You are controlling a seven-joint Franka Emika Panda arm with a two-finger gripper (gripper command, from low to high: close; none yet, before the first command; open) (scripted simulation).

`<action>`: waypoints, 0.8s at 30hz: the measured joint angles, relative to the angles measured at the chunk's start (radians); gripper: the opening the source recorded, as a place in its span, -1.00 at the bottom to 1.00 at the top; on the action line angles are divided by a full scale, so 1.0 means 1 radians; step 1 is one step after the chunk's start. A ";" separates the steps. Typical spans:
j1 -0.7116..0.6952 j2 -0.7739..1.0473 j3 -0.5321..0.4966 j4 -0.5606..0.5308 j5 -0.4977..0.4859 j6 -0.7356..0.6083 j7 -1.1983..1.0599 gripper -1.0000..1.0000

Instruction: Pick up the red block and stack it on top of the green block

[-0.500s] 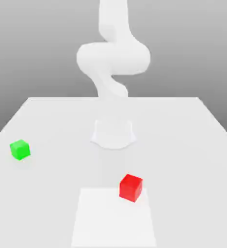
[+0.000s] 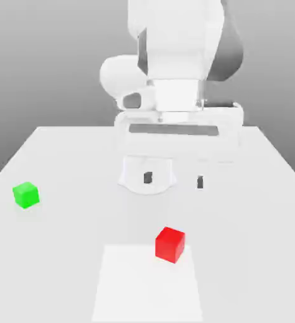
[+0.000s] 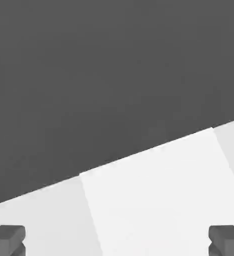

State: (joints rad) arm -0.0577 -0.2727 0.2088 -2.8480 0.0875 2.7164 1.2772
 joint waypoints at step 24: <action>0.097 0.185 -0.091 -0.088 -0.057 0.134 0.148 -1.00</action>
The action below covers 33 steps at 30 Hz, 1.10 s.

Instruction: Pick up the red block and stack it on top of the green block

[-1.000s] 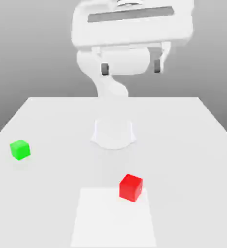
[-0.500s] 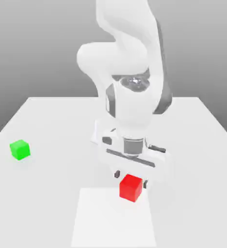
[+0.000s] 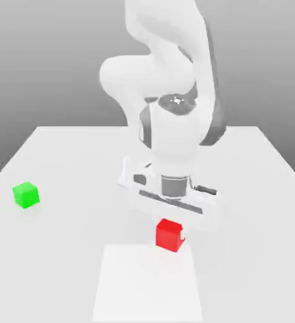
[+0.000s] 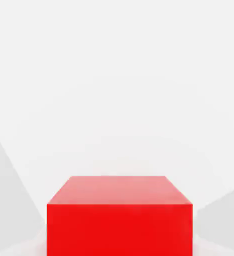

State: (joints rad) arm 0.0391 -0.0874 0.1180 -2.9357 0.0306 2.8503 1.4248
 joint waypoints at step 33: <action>-0.704 0.141 -0.694 0.107 0.099 0.022 -0.837 -1.00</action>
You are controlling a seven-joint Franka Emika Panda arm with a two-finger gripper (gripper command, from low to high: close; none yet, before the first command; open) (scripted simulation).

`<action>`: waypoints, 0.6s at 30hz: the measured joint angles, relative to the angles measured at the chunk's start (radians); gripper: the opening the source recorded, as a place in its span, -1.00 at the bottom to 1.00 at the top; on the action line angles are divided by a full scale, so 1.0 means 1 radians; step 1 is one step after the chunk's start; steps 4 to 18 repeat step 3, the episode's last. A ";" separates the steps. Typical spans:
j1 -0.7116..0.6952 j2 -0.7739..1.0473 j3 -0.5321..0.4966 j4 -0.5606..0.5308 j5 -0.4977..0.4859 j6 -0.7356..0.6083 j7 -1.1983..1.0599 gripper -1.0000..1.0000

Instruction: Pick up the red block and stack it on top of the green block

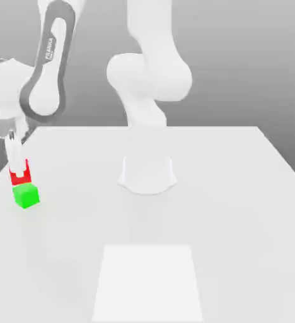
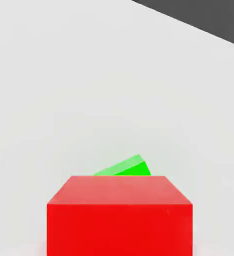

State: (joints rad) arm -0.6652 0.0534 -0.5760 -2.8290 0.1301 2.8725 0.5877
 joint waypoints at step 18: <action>-0.015 0.026 0.026 0.001 0.052 0.020 -0.036 1.00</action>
